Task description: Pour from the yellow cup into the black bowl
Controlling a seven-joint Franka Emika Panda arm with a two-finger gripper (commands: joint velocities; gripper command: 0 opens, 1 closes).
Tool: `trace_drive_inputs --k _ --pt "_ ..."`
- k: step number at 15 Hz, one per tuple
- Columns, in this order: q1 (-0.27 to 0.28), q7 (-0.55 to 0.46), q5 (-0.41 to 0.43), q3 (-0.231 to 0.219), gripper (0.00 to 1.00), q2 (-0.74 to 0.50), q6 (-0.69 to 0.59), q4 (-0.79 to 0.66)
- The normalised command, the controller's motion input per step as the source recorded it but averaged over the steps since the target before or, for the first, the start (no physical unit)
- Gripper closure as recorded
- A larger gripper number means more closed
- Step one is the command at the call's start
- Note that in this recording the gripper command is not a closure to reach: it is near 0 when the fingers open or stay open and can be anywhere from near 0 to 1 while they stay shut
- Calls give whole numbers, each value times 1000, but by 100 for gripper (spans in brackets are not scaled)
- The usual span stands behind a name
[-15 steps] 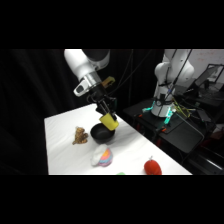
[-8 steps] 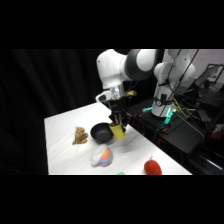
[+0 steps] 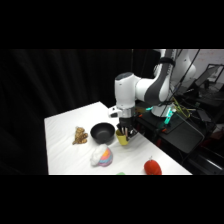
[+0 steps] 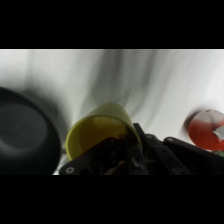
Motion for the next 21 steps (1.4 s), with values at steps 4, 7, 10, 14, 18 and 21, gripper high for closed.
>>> trace_drive_inputs --k 4,7,10,14,18,21 --pt "-87 196 -110 47 15 241 32 218" --pt "-74 167 -103 79 13 97 11 128" --pt "-60 170 -156 49 0 31 -57 92" --pt "-55 174 -187 10 0 -114 -206 41" --pt "-11 187 -203 -18 0 -249 -488 48" --pt "-29 86 -131 -5 0 -319 -452 29"
